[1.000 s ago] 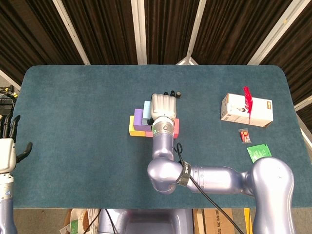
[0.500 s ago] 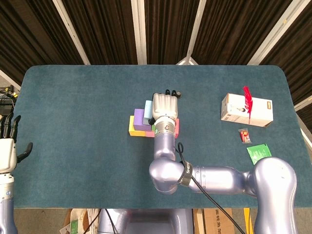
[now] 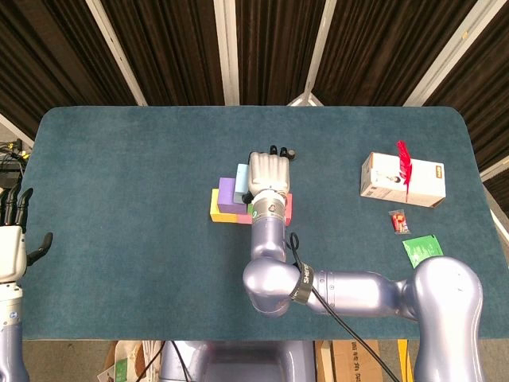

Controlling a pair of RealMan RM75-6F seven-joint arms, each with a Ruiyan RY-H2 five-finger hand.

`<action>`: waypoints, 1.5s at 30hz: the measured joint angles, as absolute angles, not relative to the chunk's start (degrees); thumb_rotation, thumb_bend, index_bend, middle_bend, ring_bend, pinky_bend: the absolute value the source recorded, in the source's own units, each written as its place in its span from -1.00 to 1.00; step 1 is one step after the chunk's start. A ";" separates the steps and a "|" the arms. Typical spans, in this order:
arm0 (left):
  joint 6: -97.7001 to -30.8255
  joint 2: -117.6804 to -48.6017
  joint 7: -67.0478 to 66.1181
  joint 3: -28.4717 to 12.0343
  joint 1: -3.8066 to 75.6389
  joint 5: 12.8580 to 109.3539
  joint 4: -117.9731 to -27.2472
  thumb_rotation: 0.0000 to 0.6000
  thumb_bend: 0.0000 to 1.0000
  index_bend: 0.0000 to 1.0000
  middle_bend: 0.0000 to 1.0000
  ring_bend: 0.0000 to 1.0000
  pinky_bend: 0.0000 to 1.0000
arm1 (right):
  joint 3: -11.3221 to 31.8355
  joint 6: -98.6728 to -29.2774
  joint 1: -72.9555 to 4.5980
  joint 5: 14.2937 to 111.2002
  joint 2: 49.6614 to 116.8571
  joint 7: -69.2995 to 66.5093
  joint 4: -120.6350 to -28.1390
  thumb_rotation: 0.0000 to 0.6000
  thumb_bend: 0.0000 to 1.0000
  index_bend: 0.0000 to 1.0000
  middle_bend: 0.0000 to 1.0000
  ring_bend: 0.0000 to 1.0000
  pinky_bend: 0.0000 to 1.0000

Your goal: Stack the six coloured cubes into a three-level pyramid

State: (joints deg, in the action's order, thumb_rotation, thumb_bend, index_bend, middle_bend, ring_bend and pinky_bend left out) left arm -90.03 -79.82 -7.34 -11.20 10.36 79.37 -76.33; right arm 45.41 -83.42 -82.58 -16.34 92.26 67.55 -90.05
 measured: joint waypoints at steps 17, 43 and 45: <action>-90.14 -80.07 -7.79 -11.26 10.36 79.25 -76.31 1.00 -0.29 -0.90 -1.00 -1.00 -1.00 | 45.23 -82.40 -82.00 -16.89 91.68 67.81 -90.65 1.00 -0.29 -0.39 -0.53 -0.94 -1.00; -90.22 -80.04 -8.05 -11.39 10.28 79.01 -76.55 1.00 -0.29 -0.90 -1.00 -1.00 -1.00 | 45.21 -82.35 -81.89 -18.05 90.88 67.95 -91.67 1.00 -0.29 -0.42 -0.61 -1.00 -1.00; -90.21 -80.04 -8.07 -11.38 10.28 79.02 -76.56 1.00 -0.29 -0.90 -1.00 -1.00 -1.00 | 45.16 -82.28 -81.88 -18.07 90.86 67.94 -91.69 1.00 -0.29 -0.44 -0.61 -1.00 -1.00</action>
State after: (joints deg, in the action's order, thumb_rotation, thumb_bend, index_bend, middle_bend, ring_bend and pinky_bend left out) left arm -90.21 -80.04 -8.07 -11.38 10.28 79.02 -76.56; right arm 45.16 -82.28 -81.88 -18.07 90.86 67.94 -91.69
